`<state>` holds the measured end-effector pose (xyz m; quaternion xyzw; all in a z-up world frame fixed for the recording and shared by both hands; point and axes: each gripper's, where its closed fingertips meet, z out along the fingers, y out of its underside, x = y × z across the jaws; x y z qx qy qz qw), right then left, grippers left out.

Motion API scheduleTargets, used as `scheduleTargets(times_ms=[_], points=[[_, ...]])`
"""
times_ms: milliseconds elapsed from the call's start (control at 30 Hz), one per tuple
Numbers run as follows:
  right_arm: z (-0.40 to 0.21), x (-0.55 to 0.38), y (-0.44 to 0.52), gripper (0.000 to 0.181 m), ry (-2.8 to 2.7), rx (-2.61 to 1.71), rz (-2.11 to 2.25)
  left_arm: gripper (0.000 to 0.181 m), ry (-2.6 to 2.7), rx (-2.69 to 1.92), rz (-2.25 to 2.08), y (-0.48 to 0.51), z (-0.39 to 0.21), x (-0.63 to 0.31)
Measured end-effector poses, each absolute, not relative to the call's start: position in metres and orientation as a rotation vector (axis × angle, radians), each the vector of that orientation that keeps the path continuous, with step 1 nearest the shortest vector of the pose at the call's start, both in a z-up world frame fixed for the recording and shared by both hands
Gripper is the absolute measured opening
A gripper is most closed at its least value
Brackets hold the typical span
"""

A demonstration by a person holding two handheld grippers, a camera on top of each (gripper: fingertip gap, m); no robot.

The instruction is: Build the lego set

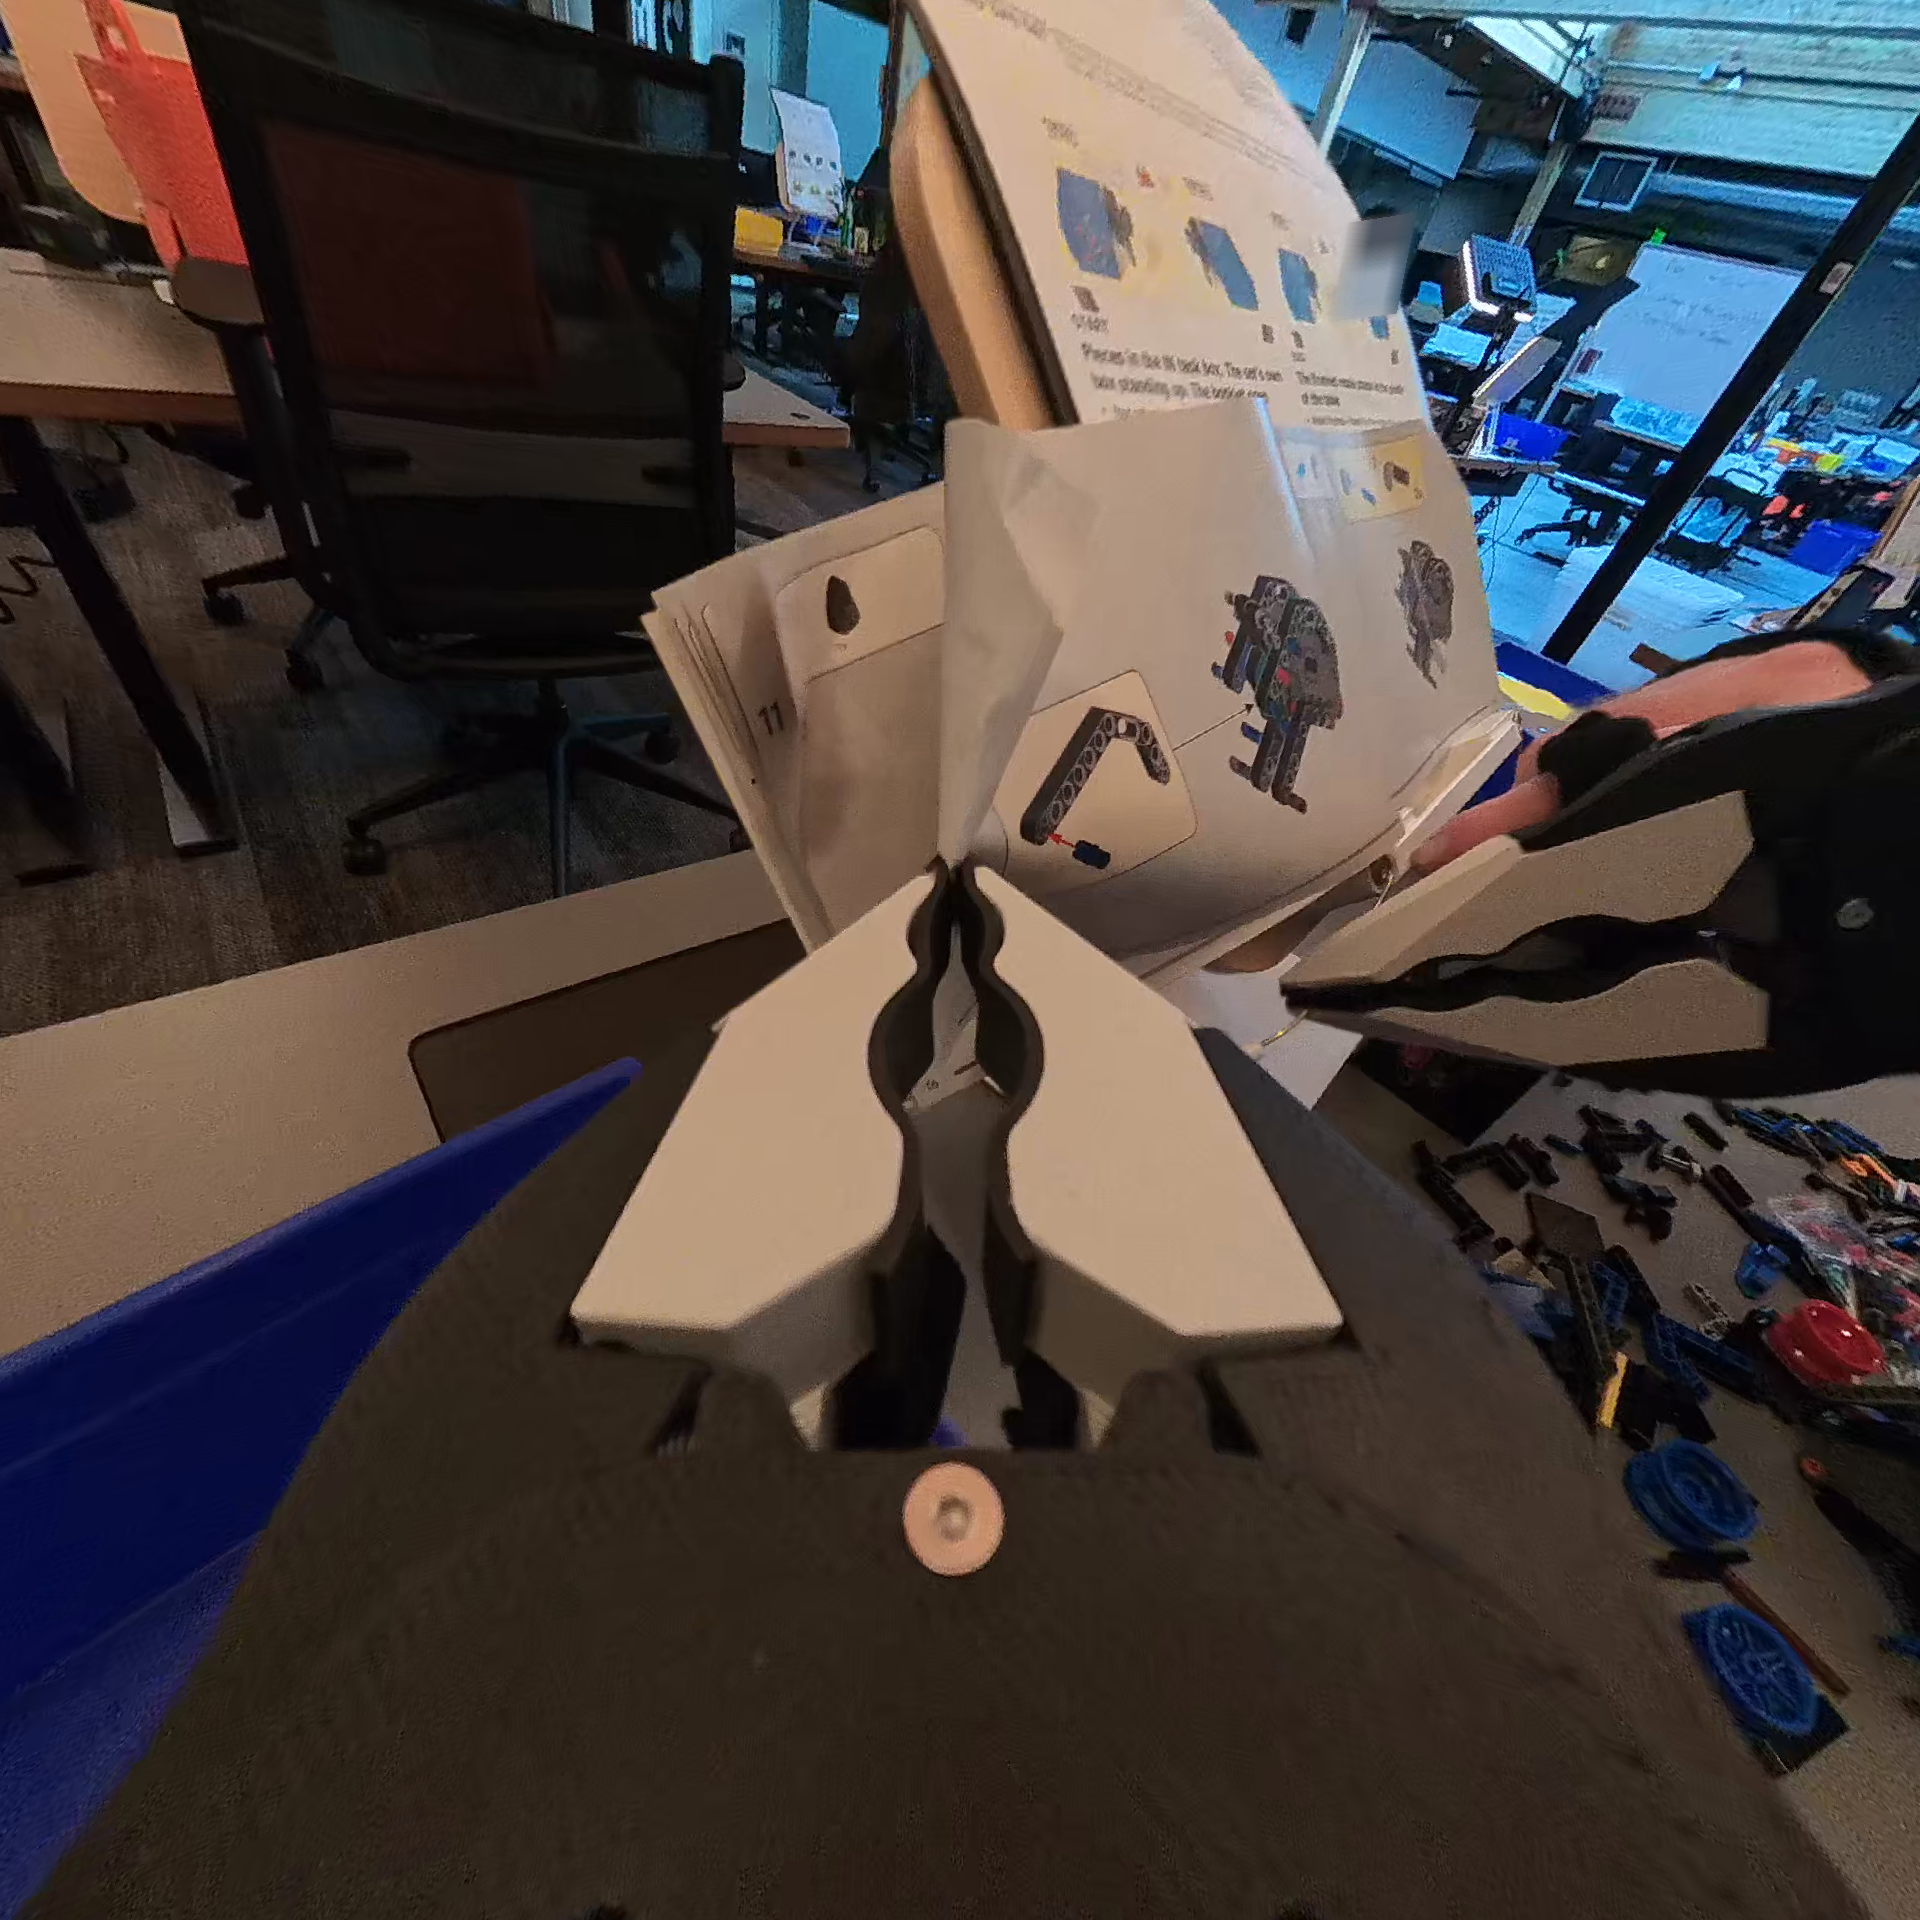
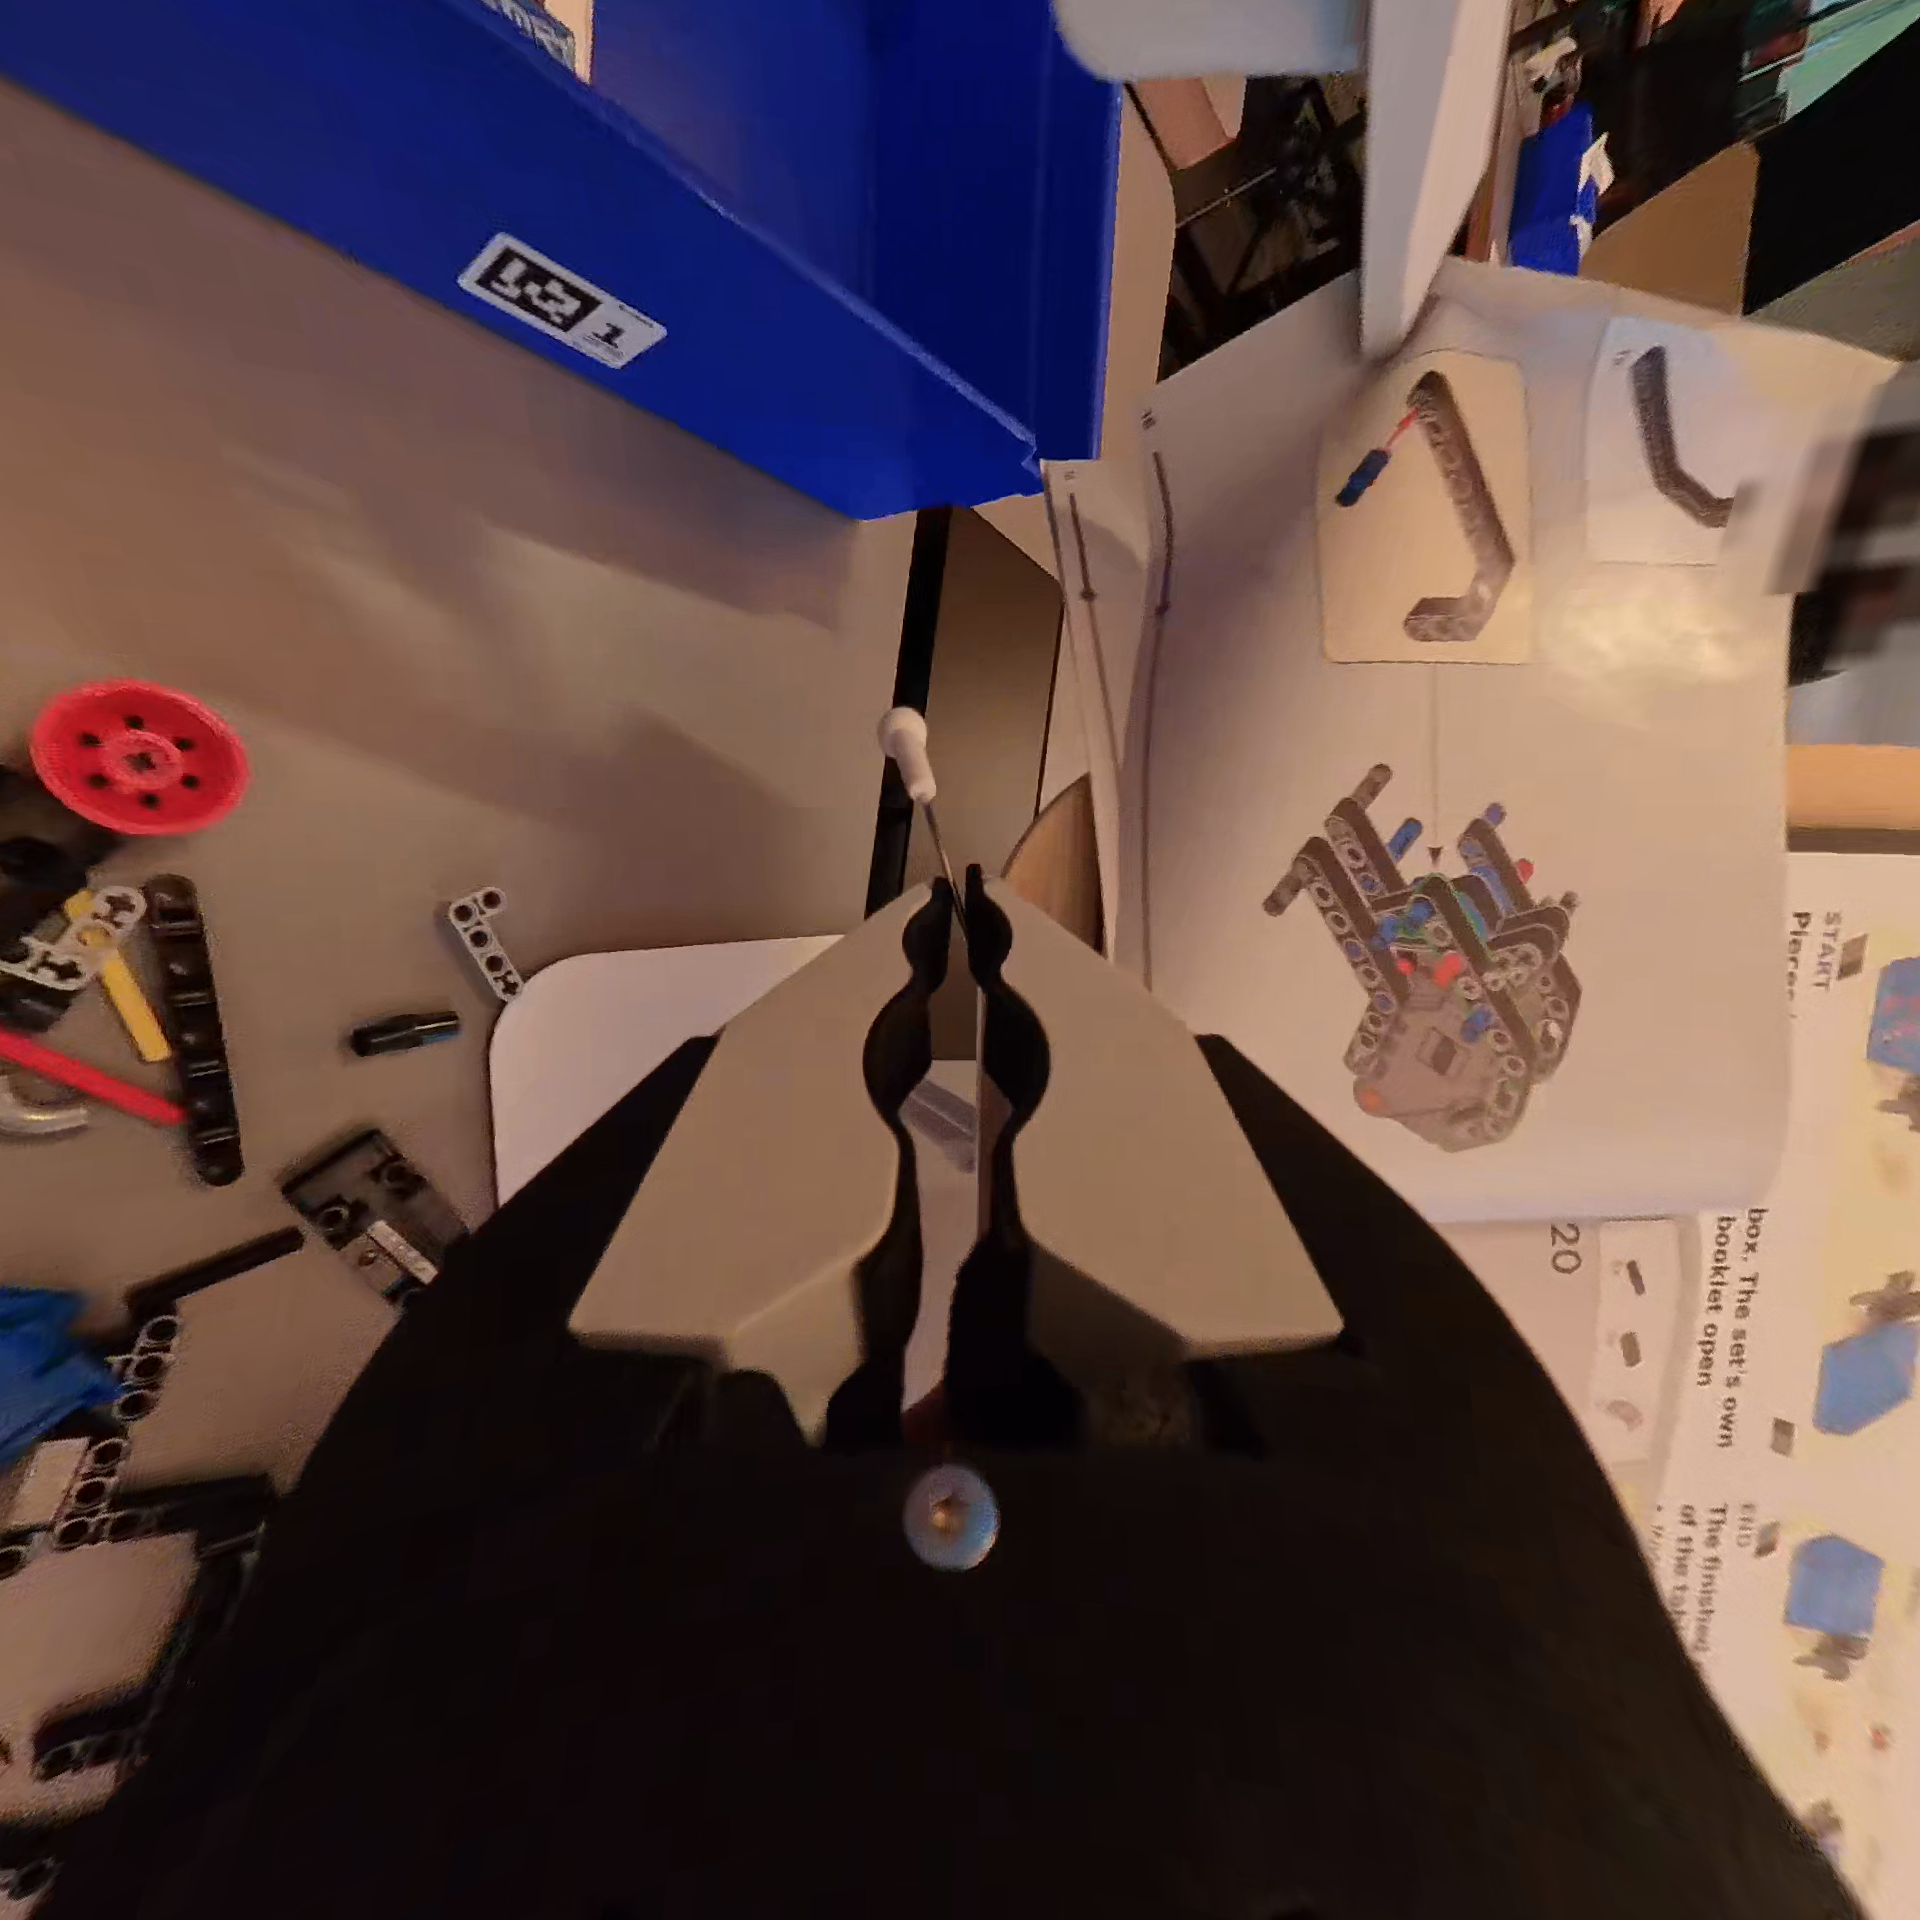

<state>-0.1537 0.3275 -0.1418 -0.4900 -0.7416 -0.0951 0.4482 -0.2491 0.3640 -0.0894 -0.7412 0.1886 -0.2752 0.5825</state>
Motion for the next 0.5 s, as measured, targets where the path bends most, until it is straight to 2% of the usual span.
scheduleTargets(times_ms=[300, 500], points=[[-0.108, -0.157, 0.327, 0.000, -1.567, -1.356, 0.226, 0.000, 0.413, -1.794, -0.677, 0.373, -0.110, -0.249], [-0.101, -0.153, 0.348, 0.000, -1.380, -1.511, 0.285, 0.003, 0.409, -1.816, -0.686, 0.372, -0.115, -0.253]])
